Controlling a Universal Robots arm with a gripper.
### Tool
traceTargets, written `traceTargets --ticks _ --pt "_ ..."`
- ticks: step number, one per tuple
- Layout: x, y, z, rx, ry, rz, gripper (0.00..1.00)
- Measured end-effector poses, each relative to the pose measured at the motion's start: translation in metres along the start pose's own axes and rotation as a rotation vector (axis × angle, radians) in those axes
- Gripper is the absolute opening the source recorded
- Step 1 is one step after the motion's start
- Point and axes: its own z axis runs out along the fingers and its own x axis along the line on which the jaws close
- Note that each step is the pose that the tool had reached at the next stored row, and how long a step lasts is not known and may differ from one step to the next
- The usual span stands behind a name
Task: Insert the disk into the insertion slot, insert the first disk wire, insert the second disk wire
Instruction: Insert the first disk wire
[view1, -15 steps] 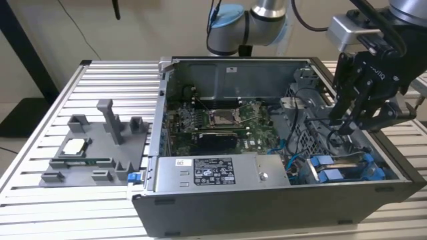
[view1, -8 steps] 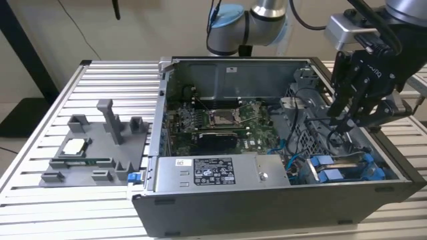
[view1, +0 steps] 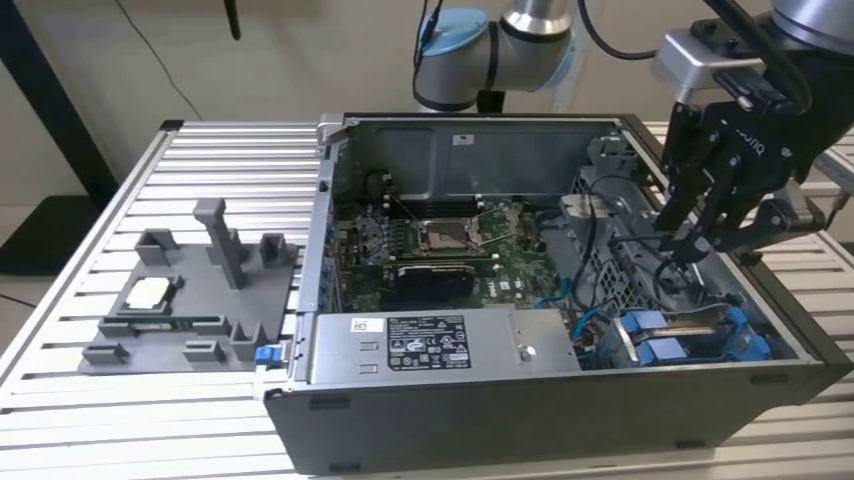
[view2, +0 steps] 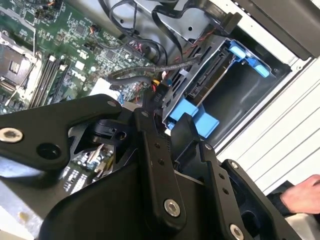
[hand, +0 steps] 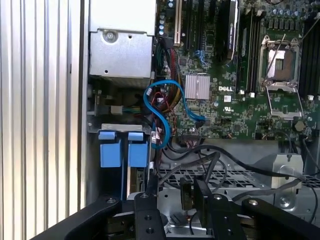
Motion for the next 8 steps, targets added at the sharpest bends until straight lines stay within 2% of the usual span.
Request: traceTargets --ticks 8 --pt "-0.0026 -0.0017 0.0034 0.0018 -0.0095 -0.021 0.42"
